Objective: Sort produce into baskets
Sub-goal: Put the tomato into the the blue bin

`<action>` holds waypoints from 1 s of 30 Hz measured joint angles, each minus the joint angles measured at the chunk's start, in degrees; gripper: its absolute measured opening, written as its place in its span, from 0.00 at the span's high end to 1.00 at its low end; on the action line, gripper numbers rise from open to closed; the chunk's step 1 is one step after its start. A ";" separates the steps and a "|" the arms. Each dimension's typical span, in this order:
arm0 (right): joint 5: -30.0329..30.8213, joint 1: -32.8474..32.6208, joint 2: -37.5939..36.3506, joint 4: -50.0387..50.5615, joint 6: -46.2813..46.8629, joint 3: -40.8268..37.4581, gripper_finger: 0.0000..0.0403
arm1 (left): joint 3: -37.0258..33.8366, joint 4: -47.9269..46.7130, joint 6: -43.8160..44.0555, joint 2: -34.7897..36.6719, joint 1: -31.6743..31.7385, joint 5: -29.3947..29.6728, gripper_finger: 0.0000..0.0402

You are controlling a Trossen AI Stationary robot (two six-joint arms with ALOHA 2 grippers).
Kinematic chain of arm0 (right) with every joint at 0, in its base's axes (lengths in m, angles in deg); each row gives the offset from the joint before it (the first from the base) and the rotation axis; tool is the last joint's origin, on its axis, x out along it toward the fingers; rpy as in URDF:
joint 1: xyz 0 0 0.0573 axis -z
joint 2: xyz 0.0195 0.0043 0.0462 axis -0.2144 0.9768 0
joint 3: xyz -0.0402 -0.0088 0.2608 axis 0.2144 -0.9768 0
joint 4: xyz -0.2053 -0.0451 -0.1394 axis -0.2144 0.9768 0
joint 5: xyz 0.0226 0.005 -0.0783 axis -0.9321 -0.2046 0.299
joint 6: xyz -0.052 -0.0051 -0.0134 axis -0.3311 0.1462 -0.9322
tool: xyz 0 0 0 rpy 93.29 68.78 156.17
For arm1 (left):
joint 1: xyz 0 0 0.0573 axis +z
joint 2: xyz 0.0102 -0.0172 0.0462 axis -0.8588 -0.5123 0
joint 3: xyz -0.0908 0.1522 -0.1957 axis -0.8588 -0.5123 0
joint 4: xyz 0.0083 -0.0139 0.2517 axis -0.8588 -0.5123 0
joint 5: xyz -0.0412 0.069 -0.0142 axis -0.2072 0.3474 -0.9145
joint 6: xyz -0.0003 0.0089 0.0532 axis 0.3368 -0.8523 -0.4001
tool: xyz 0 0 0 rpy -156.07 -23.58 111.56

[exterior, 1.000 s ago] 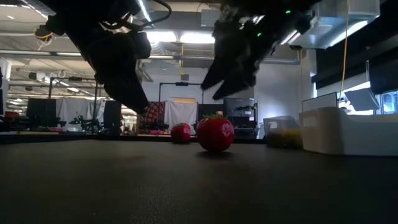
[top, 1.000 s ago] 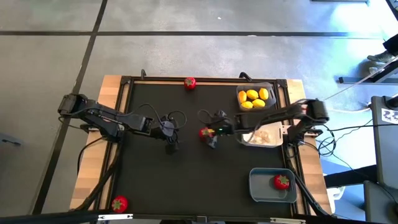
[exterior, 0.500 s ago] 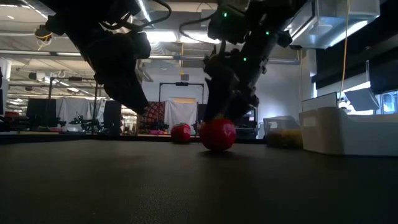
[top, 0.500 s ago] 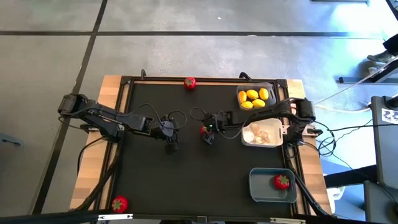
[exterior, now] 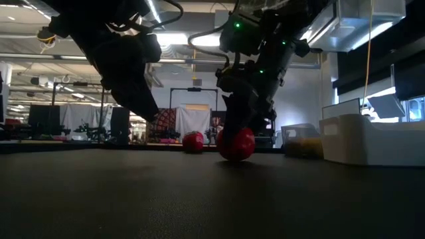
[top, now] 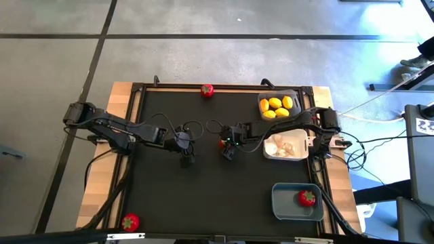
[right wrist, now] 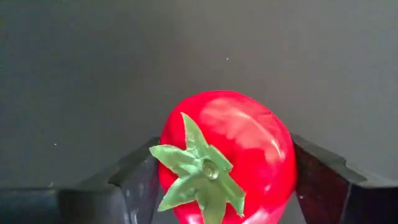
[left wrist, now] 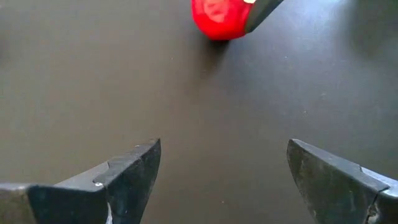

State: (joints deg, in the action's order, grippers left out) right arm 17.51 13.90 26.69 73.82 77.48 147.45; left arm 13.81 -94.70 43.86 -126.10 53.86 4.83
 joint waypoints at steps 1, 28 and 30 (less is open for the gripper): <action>0.37 0.00 0.00 -0.09 -0.22 0.00 0.30 | 0.00 0.10 0.00 0.00 0.00 0.00 0.15; 6.20 -16.67 -22.21 26.00 5.32 -0.07 0.29 | 0.00 0.18 0.18 0.00 0.00 0.00 0.15; 6.28 -19.18 -24.72 28.75 7.68 -0.07 0.29 | 0.00 0.18 0.01 0.00 0.00 0.02 0.15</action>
State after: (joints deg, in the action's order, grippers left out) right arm 23.79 -5.28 1.98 102.57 85.16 147.38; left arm 13.81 -94.52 43.87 -126.10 53.86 4.84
